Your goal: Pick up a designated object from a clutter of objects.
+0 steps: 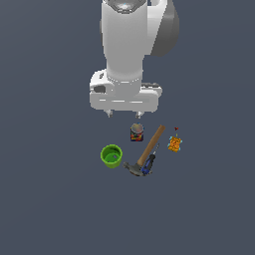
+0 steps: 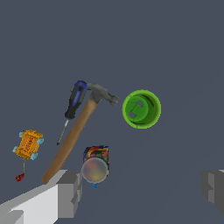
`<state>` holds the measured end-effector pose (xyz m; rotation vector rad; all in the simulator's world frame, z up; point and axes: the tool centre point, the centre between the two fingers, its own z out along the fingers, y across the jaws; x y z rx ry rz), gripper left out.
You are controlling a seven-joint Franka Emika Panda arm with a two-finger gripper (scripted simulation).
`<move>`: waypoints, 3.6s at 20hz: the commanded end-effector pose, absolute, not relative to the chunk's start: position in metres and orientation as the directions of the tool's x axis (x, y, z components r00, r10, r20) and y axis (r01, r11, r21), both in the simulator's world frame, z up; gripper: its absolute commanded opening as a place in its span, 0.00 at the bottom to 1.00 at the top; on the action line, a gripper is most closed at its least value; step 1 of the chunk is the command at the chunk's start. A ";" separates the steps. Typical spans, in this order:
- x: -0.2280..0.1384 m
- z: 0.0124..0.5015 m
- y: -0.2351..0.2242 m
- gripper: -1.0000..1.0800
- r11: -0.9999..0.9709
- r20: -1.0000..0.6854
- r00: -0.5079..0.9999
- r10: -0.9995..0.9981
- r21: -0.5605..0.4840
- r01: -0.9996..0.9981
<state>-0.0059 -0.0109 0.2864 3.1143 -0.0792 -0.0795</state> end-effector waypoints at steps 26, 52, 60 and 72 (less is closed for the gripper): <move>0.026 0.115 0.100 0.96 -0.923 -0.003 0.923 -0.384 0.011 -0.384; 0.021 0.039 0.122 0.96 -0.894 0.000 0.894 -0.449 0.000 -0.449; 0.022 0.029 0.123 0.00 -0.893 0.000 0.893 -0.449 0.000 -0.449; 0.022 0.041 0.122 0.00 -0.892 0.003 0.892 -0.453 -0.002 -0.453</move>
